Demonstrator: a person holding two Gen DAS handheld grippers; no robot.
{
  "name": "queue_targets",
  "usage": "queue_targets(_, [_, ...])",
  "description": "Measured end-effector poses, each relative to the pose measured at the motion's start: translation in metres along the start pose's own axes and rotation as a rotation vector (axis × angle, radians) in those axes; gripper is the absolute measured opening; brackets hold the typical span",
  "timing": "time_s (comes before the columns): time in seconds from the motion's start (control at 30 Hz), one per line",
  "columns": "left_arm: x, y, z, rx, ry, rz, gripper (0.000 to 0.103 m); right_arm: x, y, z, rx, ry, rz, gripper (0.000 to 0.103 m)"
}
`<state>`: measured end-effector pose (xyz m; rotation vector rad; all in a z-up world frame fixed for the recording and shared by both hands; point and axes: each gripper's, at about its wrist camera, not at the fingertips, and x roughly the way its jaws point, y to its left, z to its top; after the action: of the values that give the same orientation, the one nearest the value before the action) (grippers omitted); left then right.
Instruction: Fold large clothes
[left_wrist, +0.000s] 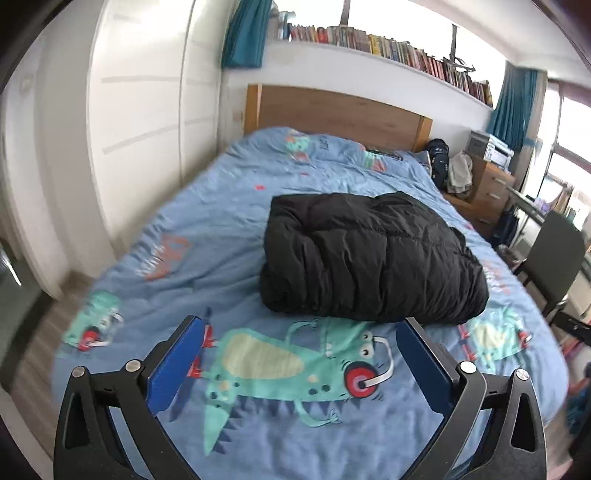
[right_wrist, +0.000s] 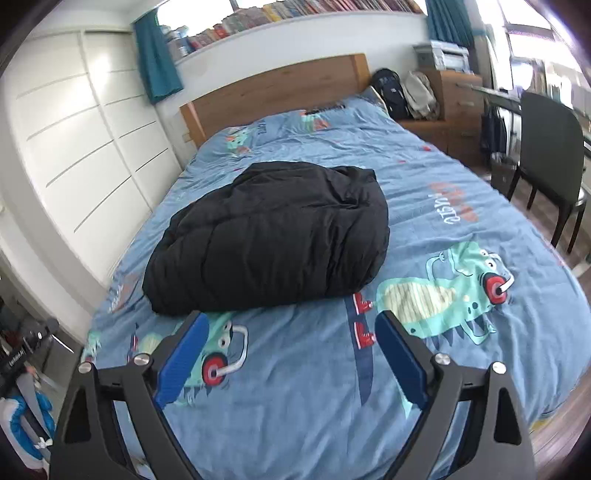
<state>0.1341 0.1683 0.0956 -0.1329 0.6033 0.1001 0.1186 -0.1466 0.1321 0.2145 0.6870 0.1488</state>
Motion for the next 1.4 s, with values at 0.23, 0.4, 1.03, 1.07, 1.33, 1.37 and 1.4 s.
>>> queue_targets(0.23, [-0.032,-0.030,-0.020,0.082,-0.085,0.085,0.102,-0.035,0.026,-0.033,-0.080,-0.067,-0.047,0.092])
queue_targets(0.4, [-0.051,-0.039,-0.024,0.066,-0.132,0.111,0.102,-0.044,0.031,-0.044,-0.094,-0.092,-0.070,0.092])
queue_targets(1.03, [-0.066,-0.054,-0.020,0.062,-0.178,0.175,0.102,-0.049,0.031,-0.061,-0.101,-0.151,-0.121,0.093])
queue_targets(1.07, [-0.065,-0.054,-0.021,0.061,-0.175,0.177,0.102,-0.048,0.029,-0.061,-0.096,-0.149,-0.123,0.093])
queue_targets(1.33, [-0.057,-0.057,-0.024,0.069,-0.149,0.200,0.102,-0.039,0.019,-0.067,-0.079,-0.129,-0.137,0.093])
queue_targets(1.37, [-0.056,-0.057,-0.024,0.069,-0.146,0.200,0.102,-0.038,0.018,-0.067,-0.079,-0.127,-0.138,0.093])
queue_targets(1.4, [-0.055,-0.057,-0.024,0.069,-0.142,0.202,0.102,-0.036,0.018,-0.068,-0.078,-0.124,-0.139,0.093])
